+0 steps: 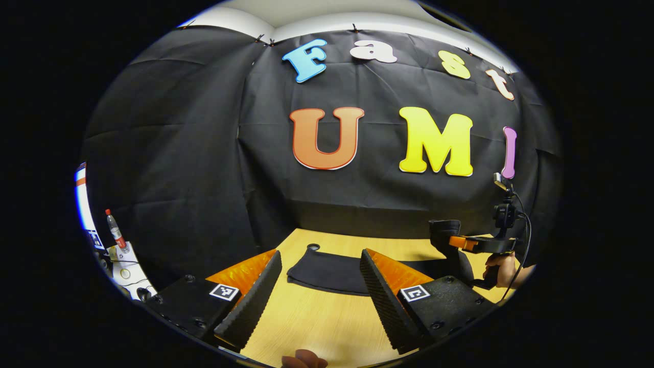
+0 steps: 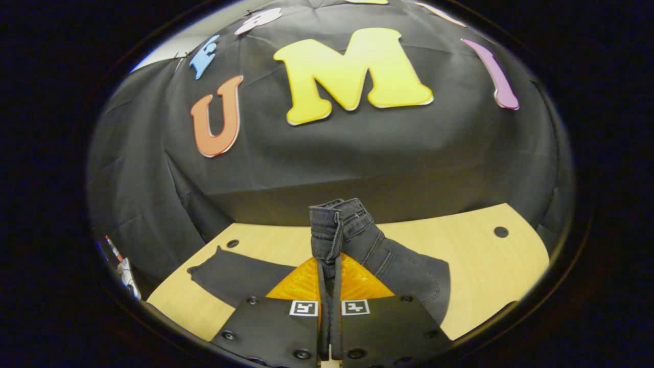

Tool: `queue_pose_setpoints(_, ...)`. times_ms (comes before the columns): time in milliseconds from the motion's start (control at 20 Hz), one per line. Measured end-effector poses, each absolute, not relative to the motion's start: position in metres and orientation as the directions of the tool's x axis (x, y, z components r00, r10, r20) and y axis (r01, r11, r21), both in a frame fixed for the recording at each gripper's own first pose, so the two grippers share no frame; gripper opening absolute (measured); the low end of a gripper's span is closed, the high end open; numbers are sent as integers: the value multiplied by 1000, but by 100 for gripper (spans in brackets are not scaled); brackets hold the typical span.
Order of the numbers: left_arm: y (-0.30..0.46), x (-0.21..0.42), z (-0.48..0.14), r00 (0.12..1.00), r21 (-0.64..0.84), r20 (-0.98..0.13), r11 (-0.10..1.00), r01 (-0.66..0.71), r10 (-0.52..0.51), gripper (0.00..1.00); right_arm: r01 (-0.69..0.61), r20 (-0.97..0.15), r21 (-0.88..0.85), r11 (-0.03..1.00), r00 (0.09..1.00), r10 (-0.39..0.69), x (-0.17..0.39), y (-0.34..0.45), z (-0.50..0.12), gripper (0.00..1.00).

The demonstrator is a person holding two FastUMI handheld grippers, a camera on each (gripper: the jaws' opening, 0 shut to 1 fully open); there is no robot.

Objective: Grasp the waist and the cuffs of the jeans and fold them to make the two legs overlap; first hold the waist and fold one-third of the jeans toward the cuffs, then hold the cuffs and fold the remaining one-third in the same direction to finish folding.

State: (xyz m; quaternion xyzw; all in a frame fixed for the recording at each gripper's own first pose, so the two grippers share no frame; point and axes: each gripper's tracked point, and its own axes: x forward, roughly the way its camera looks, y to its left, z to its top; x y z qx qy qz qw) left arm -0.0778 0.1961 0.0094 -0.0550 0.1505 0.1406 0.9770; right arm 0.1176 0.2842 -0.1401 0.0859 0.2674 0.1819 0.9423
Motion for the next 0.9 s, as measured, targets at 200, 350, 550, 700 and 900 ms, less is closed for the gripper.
queue_pose_setpoints(200, 208, -91, 10, 898, -49, -317, 940, -338, 306, 99, -361, -560, 225, 905, 713, 423, 95, 331, -191, 0)
queue_pose_setpoints(350, 208, -97, 10, 892, -56, -324, 935, -351, 316, 99, -404, -633, 186, 896, 648, 424, 78, 356, -240, 2)
queue_pose_setpoints(550, 210, -98, 12, 889, -53, -321, 931, -360, 326, 99, -434, -663, 147, 889, 624, 414, 73, 359, -263, 0)
queue_pose_setpoints(700, 209, -96, 9, 882, -36, -332, 930, -365, 333, 99, -464, -674, 231, 856, 558, 484, 63, 373, -270, 9)
queue_pose_setpoints(900, 209, -86, 3, 887, -81, -337, 929, -360, 315, 99, -529, -658, 222, 819, 538, 526, 47, 393, -256, 89)
